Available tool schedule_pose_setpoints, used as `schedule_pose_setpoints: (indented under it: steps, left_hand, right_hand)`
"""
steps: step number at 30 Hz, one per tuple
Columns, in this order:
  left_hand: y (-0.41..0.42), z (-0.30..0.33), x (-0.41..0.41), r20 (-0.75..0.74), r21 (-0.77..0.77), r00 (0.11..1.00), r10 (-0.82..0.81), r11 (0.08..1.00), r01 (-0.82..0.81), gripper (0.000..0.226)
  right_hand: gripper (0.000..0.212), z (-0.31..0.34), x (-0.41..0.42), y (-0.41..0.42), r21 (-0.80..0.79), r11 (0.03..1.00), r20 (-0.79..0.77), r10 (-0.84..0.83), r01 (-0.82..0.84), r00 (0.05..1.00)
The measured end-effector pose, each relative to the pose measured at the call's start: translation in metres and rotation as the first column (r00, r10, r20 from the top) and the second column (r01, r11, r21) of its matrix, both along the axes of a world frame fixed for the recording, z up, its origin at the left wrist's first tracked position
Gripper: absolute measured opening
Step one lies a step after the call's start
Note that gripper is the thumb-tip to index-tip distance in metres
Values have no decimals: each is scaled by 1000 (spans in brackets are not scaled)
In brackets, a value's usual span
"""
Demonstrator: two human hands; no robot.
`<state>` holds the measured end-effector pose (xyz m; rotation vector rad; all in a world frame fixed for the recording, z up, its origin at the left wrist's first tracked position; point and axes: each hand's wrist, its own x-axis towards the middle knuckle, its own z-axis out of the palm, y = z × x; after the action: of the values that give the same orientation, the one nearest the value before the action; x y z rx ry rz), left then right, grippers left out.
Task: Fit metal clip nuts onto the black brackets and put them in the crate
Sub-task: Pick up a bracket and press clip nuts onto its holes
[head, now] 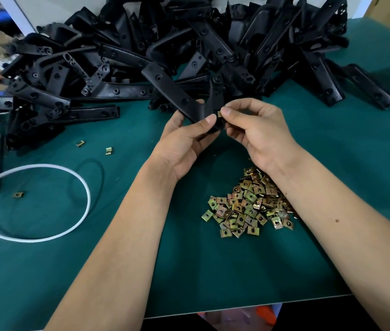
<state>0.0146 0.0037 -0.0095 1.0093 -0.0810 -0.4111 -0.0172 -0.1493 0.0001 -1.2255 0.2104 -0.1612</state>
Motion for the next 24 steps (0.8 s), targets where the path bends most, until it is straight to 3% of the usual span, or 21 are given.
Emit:
schedule_pose_setpoints:
  steps: [4,10,16,20,24]
  left_hand:
    - [0,2,-1,0,13,1000,3,1000,-3,43]
    - [-4,1,-6,71,62,997,23,998,-27,45]
    - [-7,0,-6,89,25,995,51,998,-53,42]
    - [-8,0,-5,74,-9,996,52,999,-52,36]
    - [-3,3,1,8,-129,995,98,987,-97,24]
  right_hand:
    - [15,-1,0,1,-29,999,8,-25,26,1000]
    - [15,-2,-1,-3,-230,972,55,-43,55,998]
    - [18,-1,-1,-3,-318,942,111,-70,102,991]
    - [25,1,2,-4,-235,970,48,-53,63,997]
    - [18,4,6,-16,6,994,-37,-109,109,993]
